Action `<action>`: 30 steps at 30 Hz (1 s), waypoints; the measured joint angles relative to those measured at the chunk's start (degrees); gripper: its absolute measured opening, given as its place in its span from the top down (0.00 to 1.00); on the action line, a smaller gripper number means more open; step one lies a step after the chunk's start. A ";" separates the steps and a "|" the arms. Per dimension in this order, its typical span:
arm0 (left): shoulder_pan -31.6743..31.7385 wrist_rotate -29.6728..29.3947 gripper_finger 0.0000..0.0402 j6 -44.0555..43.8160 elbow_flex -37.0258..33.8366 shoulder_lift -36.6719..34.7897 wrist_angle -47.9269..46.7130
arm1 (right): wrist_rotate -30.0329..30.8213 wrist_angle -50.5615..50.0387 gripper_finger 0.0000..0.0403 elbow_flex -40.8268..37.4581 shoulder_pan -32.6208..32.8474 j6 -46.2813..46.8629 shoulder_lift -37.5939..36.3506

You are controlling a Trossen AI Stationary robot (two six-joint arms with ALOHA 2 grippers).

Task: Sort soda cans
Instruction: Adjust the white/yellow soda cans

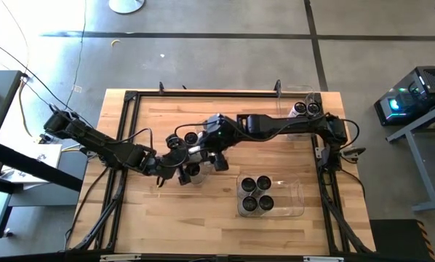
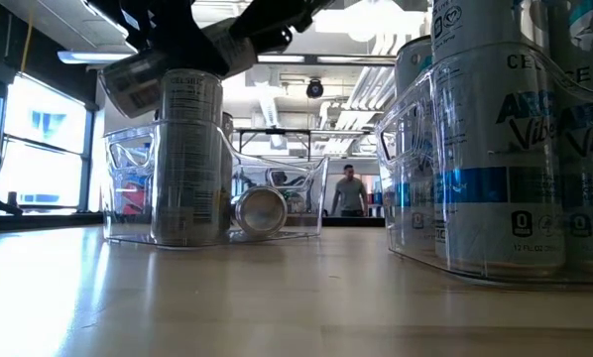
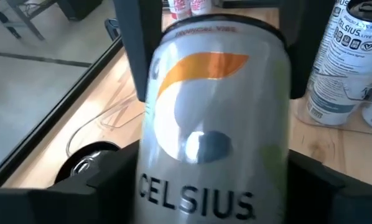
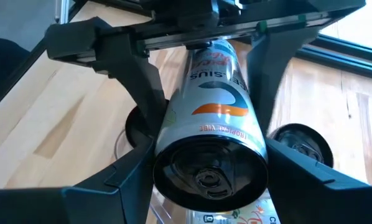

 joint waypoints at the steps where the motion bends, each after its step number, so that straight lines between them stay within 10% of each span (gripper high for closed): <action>1: 0.00 0.09 0.31 0.04 0.00 0.00 0.00 | -0.09 -0.19 0.41 0.00 -0.03 -0.01 0.00; 12: -1.99 -3.08 0.40 -1.14 0.00 -0.59 -0.54 | 0.11 0.67 0.31 0.08 -0.59 -0.03 0.00; 24: -13.17 -27.30 0.40 -14.08 -1.92 -4.23 -8.44 | 2.60 0.83 0.23 -0.51 -4.21 -0.01 -4.20; 30: -20.04 -41.10 0.40 -21.65 -7.32 -6.32 -7.58 | 2.93 13.93 0.25 -13.27 -5.87 0.14 -12.00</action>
